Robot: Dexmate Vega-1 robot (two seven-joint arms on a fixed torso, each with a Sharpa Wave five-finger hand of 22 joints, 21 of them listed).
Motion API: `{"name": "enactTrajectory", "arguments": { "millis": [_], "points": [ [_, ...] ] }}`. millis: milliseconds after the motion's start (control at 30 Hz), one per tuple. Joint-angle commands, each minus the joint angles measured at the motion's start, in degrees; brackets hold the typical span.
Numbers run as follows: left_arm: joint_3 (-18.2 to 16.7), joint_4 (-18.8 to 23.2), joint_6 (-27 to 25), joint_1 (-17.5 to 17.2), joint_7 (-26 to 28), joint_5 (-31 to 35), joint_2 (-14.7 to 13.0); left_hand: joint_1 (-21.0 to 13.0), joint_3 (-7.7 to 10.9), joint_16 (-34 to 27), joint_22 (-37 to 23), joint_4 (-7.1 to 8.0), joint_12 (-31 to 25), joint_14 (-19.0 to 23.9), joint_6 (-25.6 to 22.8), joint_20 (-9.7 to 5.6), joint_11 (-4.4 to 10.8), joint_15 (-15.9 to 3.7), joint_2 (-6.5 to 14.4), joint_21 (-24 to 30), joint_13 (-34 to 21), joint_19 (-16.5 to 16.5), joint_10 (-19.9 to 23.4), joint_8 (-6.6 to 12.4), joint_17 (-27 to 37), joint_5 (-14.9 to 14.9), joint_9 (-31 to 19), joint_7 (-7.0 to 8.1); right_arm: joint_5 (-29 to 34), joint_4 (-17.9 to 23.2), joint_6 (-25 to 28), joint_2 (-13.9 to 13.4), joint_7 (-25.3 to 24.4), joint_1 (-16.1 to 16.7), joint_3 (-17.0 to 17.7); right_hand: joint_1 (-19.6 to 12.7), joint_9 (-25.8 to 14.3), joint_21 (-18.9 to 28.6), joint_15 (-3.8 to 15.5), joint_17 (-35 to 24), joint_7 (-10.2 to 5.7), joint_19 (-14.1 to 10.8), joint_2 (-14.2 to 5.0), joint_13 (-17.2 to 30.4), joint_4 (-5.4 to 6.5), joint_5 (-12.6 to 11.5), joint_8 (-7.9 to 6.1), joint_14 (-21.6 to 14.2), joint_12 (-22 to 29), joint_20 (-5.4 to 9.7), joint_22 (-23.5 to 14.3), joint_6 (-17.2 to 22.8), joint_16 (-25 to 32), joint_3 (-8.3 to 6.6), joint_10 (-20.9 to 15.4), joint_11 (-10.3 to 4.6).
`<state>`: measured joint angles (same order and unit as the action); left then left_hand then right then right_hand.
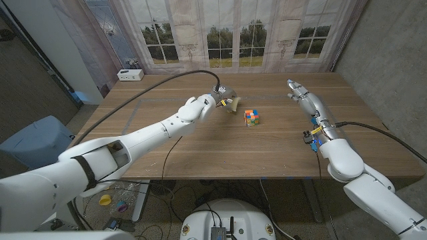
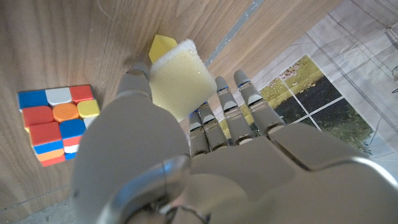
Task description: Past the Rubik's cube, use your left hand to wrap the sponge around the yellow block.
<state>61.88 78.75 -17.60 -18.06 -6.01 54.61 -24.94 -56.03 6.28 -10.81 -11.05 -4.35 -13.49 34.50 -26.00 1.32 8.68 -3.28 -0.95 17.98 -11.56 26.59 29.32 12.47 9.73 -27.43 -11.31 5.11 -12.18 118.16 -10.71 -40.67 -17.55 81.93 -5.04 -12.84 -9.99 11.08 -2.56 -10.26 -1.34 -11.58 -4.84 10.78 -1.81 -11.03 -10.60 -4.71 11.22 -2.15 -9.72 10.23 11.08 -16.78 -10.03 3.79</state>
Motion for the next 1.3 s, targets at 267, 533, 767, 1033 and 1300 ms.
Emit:
{"name": "enactTrajectory", "arguments": {
  "millis": [267, 533, 767, 1033, 1300],
  "points": [
    [2.65, -2.35, -1.43, 1.33, -1.72, -1.5, 1.0, -0.42, -0.26, 0.11, -0.27, -0.02, 0.22, 0.22, -0.63, -0.28, -0.03, -8.89, 0.1, -0.12, -0.2, 0.28, 0.51, -0.27, 0.13, 0.13, -0.22, 0.23, -0.97, -1.53, -0.66, -0.02, 0.75, -0.71, 0.14, 0.26, -0.31, 0.19, -0.08, -0.34, -0.24, -0.5, -0.5, 0.1, -0.41, 0.0, -0.1, -0.45, -0.02, 0.17, -0.25, 0.18, -0.01, -0.16, -0.31, -0.34],
    [3.47, -4.09, -1.88, 2.21, -2.37, -1.84, 1.95, -0.55, -0.39, 0.16, -0.28, -0.02, 0.39, 0.17, -0.54, -0.34, -0.1, -8.96, 0.15, -0.09, -0.21, 0.4, 0.33, -0.38, 0.13, 0.1, -0.23, 0.28, -0.64, -0.85, -0.52, -0.11, 0.07, 0.21, 0.95, 0.02, -0.31, 0.2, -0.06, -0.29, -0.2, -0.56, -0.63, 0.1, -0.6, -0.03, -0.07, -0.47, -0.05, 0.23, -0.24, 0.1, -0.04, -0.31, -0.25, -0.33],
    [4.39, -7.72, -1.27, 3.36, -1.93, -3.21, 3.82, -0.97, -0.16, 0.1, -0.32, 0.05, 0.45, 0.28, -0.55, -0.41, -0.02, -9.2, 0.97, -0.01, -0.23, 0.61, 0.41, -0.45, 0.19, -0.07, -0.24, 0.29, -0.59, -0.32, -0.23, 0.03, -0.38, 1.01, 1.78, -0.4, -0.3, 0.21, -0.12, -0.21, -0.18, -0.63, -0.62, 0.09, -0.94, -0.04, -0.08, -0.56, -0.06, 0.18, -0.24, 0.1, -0.06, -0.45, -0.23, -0.43],
    [5.72, -12.59, 0.43, 4.94, -0.89, -5.58, 6.29, -2.0, 0.35, -0.04, -0.38, -0.04, 0.4, 0.75, -1.02, -0.78, -0.09, -9.24, 2.33, 0.27, -0.25, 1.29, 0.92, -0.38, 0.22, -0.36, -0.25, 0.41, -0.82, -0.66, -0.01, 0.1, -0.15, 0.9, 2.15, -0.65, -0.3, 0.21, -0.04, -0.17, -0.27, -0.65, -0.56, 0.09, -1.18, -0.04, -0.07, -0.55, -0.08, 0.22, -0.24, 0.08, -0.1, -0.51, -0.18, -0.44],
    [6.55, -16.02, 3.62, 5.74, 3.06, -8.13, 7.58, -7.83, 1.4, -1.01, -0.35, -1.8, -1.38, 8.54, -10.54, -6.08, 1.26, -9.61, 5.73, 3.56, -0.14, 9.03, 9.09, 1.32, 0.34, -0.46, -0.01, 1.78, -0.81, -1.29, -0.31, 0.3, -0.19, 0.64, 2.48, -0.74, -0.3, 0.2, 0.01, -0.18, -0.31, -0.67, -0.57, 0.09, -1.3, -0.01, -0.08, -0.63, -0.05, 0.25, -0.24, 0.1, -0.09, -0.55, -0.27, -0.51]
  ]
}}
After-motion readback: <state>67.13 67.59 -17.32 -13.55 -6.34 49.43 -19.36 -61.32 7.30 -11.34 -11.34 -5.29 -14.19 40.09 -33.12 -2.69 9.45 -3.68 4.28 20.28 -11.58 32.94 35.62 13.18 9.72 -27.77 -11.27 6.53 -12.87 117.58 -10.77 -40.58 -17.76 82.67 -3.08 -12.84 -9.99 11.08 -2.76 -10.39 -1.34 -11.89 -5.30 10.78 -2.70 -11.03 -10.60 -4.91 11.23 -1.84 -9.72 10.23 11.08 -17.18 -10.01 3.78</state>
